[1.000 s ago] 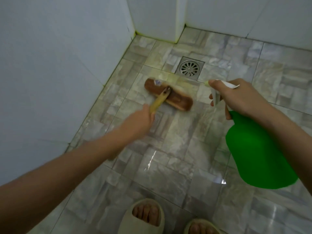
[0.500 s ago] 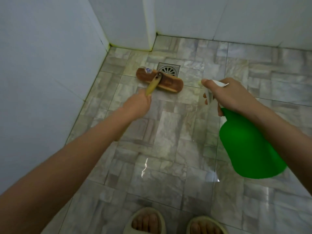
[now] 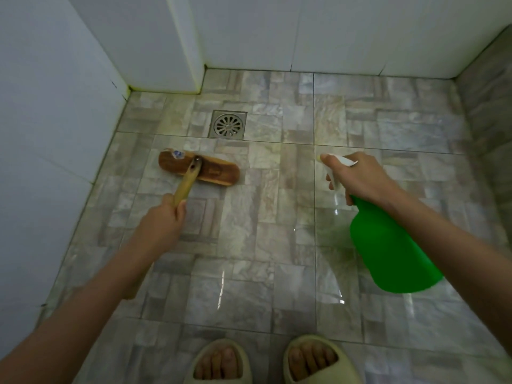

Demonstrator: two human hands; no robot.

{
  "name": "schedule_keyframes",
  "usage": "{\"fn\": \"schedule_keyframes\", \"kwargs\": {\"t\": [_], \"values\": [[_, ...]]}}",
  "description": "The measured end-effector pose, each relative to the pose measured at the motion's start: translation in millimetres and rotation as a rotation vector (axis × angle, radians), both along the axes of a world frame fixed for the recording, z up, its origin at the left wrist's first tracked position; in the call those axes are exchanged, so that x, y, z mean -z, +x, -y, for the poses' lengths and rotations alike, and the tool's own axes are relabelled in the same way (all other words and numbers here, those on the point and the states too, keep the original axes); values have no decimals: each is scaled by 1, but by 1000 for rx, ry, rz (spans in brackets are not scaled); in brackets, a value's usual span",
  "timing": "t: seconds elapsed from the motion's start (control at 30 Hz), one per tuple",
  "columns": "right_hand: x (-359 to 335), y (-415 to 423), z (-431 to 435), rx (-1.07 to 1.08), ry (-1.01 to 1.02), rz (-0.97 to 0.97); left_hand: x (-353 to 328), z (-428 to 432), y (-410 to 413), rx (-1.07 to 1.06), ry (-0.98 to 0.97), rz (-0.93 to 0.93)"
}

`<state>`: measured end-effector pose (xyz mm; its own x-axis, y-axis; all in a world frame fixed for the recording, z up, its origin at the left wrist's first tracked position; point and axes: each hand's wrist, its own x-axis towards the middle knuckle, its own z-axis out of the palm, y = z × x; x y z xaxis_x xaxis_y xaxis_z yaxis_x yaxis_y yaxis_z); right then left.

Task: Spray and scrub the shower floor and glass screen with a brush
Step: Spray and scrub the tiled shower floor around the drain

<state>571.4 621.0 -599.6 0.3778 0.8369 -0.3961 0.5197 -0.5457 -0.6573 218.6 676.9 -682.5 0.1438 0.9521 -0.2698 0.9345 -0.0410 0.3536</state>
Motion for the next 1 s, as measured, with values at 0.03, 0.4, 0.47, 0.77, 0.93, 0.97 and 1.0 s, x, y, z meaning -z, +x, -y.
{"fn": "schedule_keyframes", "kwargs": {"t": [0.03, 0.4, 0.47, 0.77, 0.93, 0.97, 1.0], "values": [[0, 0, 1, -6, -6, -1, -5, 5, -1, 12, -7, -12], [-18, 23, 29, 69, 40, 62, -18, 75, 93, 421, -109, -88], [-23, 27, 38, 124, 44, 54, -10, 34, 134, 402, -86, -36], [-54, 48, 79, 252, 43, 66, -22, 3, 185, 145, -199, 21], [-79, 61, 91, 229, -16, 83, -46, 96, 155, 236, -324, -7], [-83, 63, 91, 233, -24, 78, -44, 84, 166, 247, -298, -2], [-84, 65, 89, 233, -20, 75, -39, 67, 180, 248, -259, 3]]}}
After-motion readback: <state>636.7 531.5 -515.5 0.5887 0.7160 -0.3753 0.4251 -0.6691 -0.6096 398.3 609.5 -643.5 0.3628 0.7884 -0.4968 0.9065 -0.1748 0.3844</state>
